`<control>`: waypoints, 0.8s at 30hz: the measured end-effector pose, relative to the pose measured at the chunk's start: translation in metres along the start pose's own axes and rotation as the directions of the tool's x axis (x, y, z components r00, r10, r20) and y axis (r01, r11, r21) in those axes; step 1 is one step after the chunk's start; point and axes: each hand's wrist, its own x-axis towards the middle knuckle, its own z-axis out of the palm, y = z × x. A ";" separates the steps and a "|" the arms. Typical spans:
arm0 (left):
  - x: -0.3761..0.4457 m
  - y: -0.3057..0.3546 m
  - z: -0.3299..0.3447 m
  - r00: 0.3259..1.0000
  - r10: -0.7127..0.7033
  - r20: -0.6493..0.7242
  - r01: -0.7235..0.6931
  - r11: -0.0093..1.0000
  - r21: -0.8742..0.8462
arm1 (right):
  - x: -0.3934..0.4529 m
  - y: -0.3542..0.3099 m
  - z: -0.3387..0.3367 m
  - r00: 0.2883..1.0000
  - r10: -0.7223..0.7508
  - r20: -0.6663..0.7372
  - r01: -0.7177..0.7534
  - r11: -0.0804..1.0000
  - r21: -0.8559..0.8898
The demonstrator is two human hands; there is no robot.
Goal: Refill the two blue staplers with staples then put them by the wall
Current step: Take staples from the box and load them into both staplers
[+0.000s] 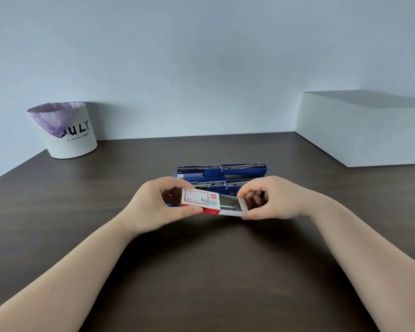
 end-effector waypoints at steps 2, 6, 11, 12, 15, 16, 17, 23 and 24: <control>-0.001 -0.001 -0.001 0.998 -0.048 0.047 0.048 0.999 -0.006 | 0.000 0.000 0.000 0.999 0.020 0.041 -0.018 0.999 -0.031; -0.003 0.003 -0.001 0.998 -0.041 0.055 0.041 0.999 0.014 | -0.003 0.000 -0.004 0.992 0.090 0.085 -0.085 0.995 -0.060; -0.002 0.003 -0.001 1.000 -0.010 0.018 0.009 0.999 0.037 | -0.004 -0.003 -0.006 1.000 0.025 0.017 -0.025 0.999 -0.024; -0.002 0.002 -0.001 1.000 -0.010 0.026 0.009 0.999 0.042 | -0.004 -0.004 -0.006 0.999 0.026 0.033 -0.025 0.999 -0.028; -0.001 0.000 0.000 0.995 -0.048 0.082 0.044 0.998 0.054 | -0.004 -0.005 -0.004 0.995 0.025 0.099 -0.017 0.997 -0.078; 0.000 -0.001 0.000 0.994 -0.062 0.092 0.057 0.997 0.058 | -0.003 -0.006 -0.004 0.996 0.024 0.091 -0.018 0.998 -0.064; 0.000 -0.002 0.000 0.993 -0.071 0.097 0.065 0.996 0.064 | -0.003 -0.006 -0.004 0.998 0.020 0.066 -0.018 0.999 -0.040; 0.001 -0.002 0.001 0.991 -0.072 0.113 0.060 0.993 0.105 | -0.001 -0.012 0.001 0.981 -0.149 -0.126 0.132 0.982 -0.134; 0.001 -0.001 0.002 0.991 -0.071 0.116 0.058 0.992 0.112 | 0.000 -0.013 0.003 0.981 -0.158 -0.114 0.140 0.978 -0.154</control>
